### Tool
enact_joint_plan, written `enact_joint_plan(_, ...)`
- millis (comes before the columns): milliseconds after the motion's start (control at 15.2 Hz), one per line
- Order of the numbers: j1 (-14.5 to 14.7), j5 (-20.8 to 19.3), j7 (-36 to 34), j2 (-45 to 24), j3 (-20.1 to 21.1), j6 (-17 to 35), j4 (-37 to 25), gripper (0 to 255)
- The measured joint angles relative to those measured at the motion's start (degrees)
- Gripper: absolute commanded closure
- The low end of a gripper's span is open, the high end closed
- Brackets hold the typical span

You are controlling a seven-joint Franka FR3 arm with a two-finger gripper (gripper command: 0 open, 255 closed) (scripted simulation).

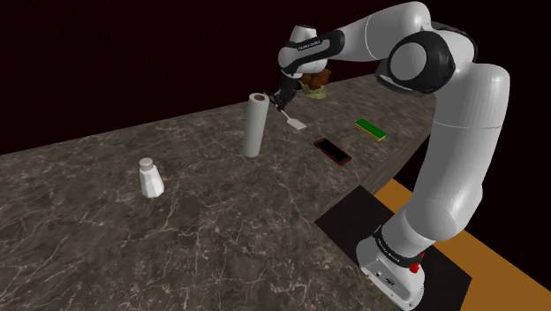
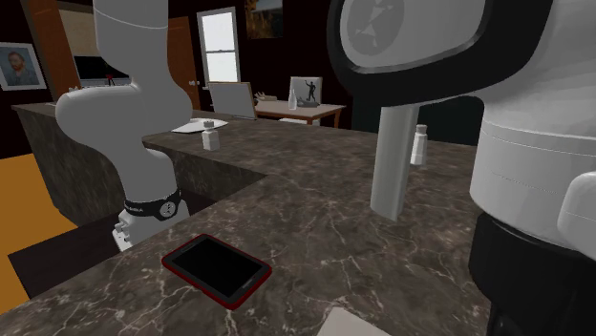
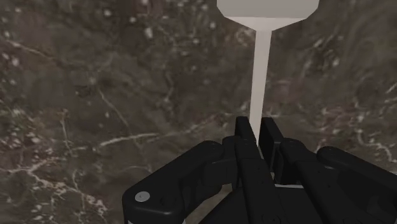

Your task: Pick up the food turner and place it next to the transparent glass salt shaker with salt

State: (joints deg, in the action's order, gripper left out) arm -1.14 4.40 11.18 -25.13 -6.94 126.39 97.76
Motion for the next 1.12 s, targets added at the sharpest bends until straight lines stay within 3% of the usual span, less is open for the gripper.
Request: enact_joint_plan(1122,0.11,-0.84,-0.58,4.5,-0.39,-10.9,-6.46,255)
